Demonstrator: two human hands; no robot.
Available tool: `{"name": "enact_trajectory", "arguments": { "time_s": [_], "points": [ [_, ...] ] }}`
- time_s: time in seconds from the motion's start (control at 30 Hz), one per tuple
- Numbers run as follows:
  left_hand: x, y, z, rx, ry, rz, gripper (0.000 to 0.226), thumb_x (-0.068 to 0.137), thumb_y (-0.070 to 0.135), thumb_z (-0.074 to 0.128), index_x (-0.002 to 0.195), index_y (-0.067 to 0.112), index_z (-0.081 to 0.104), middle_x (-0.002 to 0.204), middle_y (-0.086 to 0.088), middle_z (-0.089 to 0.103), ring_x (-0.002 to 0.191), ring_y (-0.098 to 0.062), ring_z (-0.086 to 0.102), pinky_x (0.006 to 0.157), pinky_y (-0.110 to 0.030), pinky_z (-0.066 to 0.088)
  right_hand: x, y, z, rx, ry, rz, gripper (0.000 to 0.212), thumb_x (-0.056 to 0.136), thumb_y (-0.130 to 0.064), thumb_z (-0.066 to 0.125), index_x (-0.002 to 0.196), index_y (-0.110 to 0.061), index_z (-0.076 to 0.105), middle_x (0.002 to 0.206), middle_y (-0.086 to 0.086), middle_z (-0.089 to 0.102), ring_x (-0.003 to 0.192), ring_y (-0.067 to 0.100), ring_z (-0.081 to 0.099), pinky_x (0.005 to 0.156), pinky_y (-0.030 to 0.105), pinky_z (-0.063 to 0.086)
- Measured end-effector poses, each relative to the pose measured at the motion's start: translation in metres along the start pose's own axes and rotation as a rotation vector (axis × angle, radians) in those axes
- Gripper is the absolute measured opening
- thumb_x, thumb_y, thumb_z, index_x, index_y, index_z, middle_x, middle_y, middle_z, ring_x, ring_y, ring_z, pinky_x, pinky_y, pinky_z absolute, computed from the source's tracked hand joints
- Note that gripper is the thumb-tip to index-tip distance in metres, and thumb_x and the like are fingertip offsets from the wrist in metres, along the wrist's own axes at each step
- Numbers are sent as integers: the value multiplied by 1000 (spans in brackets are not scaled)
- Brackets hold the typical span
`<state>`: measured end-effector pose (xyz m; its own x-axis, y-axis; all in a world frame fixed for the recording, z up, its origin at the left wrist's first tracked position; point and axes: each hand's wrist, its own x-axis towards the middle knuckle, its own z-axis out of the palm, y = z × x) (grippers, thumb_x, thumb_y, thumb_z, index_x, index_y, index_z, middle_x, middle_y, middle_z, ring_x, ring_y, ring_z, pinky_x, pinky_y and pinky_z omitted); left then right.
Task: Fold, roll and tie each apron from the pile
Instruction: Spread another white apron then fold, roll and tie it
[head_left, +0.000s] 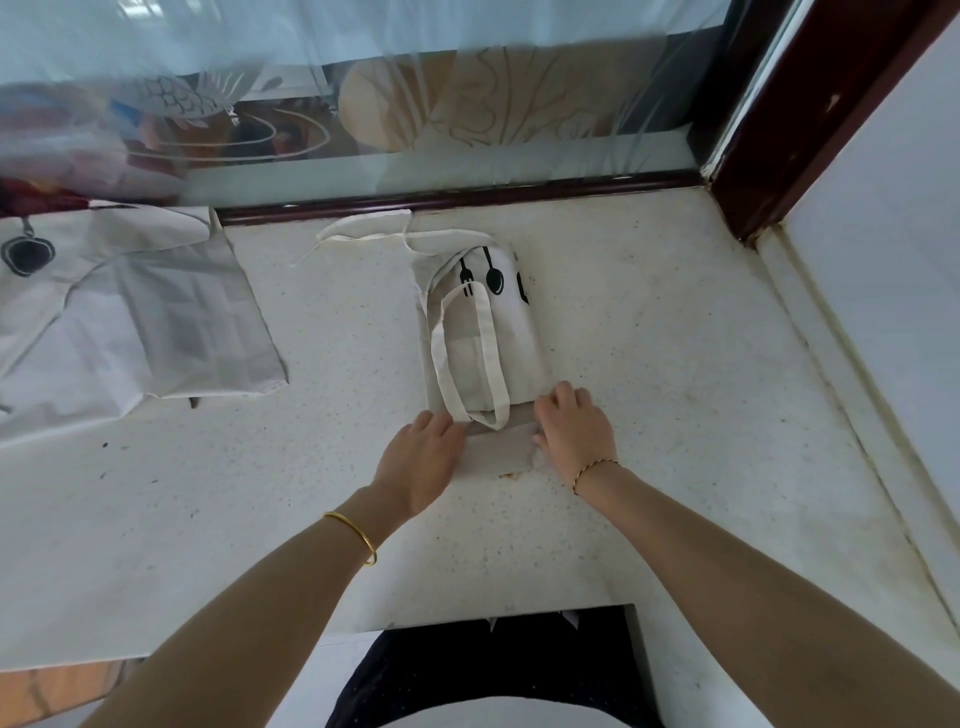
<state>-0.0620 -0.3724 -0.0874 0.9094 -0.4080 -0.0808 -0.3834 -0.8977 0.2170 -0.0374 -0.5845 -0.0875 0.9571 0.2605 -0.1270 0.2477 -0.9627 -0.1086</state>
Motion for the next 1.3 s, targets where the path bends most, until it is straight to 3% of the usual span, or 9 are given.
{"name": "enact_trajectory", "arguments": {
  "time_s": [0.1, 0.2, 0.3, 0.4, 0.5, 0.67, 0.83, 1.1, 1.3],
  "points": [
    [0, -8, -3, -23, -162, 53, 45, 82, 45, 66, 113, 15, 52, 118, 1, 46, 106, -21, 43, 91, -31, 44, 2, 5, 3, -43, 41, -149, 31, 59, -15, 87, 74, -7, 62, 79, 8, 57, 70, 26, 56, 52, 29, 38],
    [5, -15, -7, 15, -232, 105, 53, 76, 50, 69, 114, 17, 50, 119, 3, 46, 106, -18, 41, 89, -27, 43, -1, 12, 2, 72, -41, -188, 33, 86, -37, 63, 101, -7, 59, 106, 7, 53, 98, 25, 51, 74, 31, 41],
    [7, -18, -8, 63, -188, 200, 42, 82, 42, 62, 113, 15, 54, 115, 1, 52, 100, -19, 49, 82, -29, 48, -4, 23, 0, 71, -133, -213, 57, 79, -59, 59, 113, -14, 52, 117, 1, 45, 108, 20, 43, 87, 30, 41],
    [6, -22, -7, 28, -85, 233, 36, 85, 37, 44, 109, 15, 59, 97, 1, 61, 80, -19, 56, 65, -31, 52, -6, 27, -1, 85, -138, -245, 45, 77, -39, 63, 112, -12, 53, 118, 3, 48, 109, 24, 45, 85, 31, 40],
    [6, -24, -9, -129, -16, 132, 32, 90, 33, 44, 106, 12, 63, 84, -1, 62, 68, -20, 57, 61, -32, 50, -4, 26, -3, 137, -106, -213, 29, 81, -20, 56, 108, -12, 57, 111, 2, 55, 103, 22, 50, 80, 29, 40],
    [13, -24, -13, -374, -23, -212, 26, 98, 35, 44, 111, 18, 58, 97, 3, 66, 83, -21, 63, 74, -30, 53, 11, 19, -14, 291, -57, 48, 20, 97, -27, 47, 107, -13, 57, 90, 1, 62, 78, 17, 56, 62, 26, 38],
    [22, -25, -9, -491, -73, -449, 21, 94, 35, 52, 108, 21, 48, 96, 4, 59, 83, -18, 59, 66, -23, 46, 22, 9, -12, 315, -30, 168, 27, 97, -30, 48, 117, -13, 52, 108, 5, 56, 83, 24, 60, 66, 31, 48],
    [32, -35, -8, -424, -157, -369, 17, 98, 32, 45, 105, 17, 46, 98, -2, 59, 79, -23, 61, 75, -39, 56, 21, 7, -7, 350, 90, 164, 20, 93, -26, 56, 100, -7, 54, 113, 8, 42, 72, 21, 52, 62, 31, 50],
    [36, -45, -10, -409, -150, -156, 17, 98, 30, 46, 106, 16, 46, 103, -4, 51, 77, -21, 56, 71, -31, 54, 16, 10, 3, 408, 140, 188, 14, 89, -23, 62, 91, -9, 59, 146, 12, 33, 120, 33, 41, 87, 37, 45]
  ]
}}
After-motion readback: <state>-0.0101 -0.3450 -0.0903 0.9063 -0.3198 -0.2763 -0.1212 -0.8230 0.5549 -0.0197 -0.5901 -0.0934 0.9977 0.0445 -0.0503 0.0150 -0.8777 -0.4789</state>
